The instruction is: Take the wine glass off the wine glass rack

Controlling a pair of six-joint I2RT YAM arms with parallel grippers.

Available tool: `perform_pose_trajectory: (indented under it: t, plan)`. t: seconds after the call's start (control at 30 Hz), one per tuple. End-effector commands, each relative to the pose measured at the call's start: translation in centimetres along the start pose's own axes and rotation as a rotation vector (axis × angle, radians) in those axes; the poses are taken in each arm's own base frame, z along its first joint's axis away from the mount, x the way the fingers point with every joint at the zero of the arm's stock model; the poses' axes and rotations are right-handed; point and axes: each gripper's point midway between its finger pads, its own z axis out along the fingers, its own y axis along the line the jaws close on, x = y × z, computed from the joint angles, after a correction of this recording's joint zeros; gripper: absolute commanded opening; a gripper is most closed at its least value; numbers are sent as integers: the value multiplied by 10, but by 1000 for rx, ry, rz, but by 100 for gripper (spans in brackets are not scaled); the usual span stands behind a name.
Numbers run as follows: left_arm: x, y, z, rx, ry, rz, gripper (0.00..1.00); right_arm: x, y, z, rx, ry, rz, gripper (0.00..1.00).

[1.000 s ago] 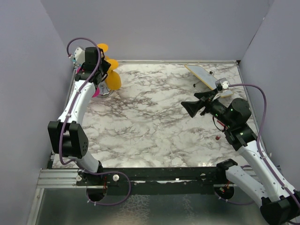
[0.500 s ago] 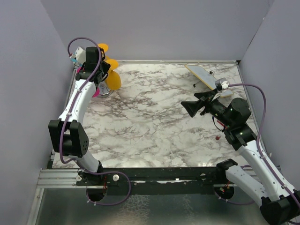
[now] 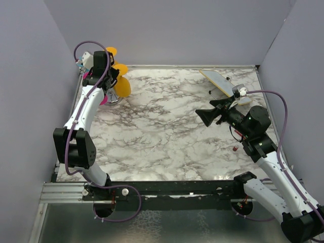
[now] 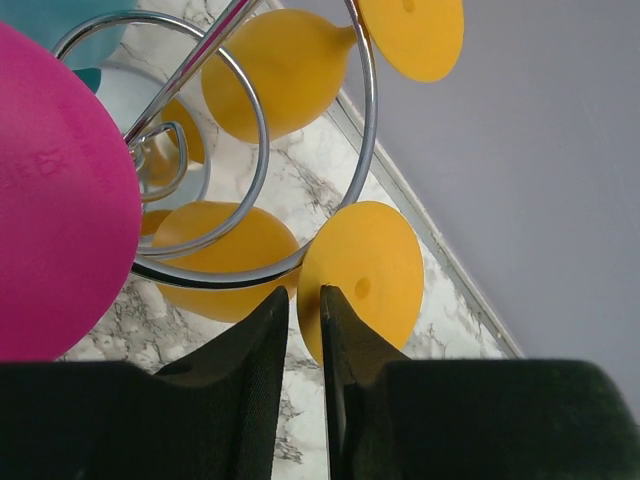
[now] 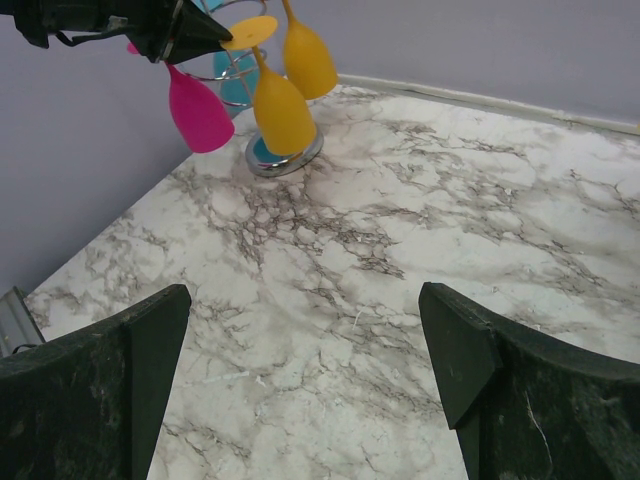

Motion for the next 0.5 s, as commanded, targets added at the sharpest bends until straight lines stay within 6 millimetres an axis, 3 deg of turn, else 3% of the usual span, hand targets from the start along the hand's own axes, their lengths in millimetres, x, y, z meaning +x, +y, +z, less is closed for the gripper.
perform_pose_trajectory:
  t: [0.0, 0.47]
  plan:
    - [-11, -15, -8, 34, -31, -20, 21, -2, -2, 1, 9, -22, -13, 100]
    - [-15, -22, -16, 59, -32, -32, 7, -3, -2, 2, 7, -24, -11, 100]
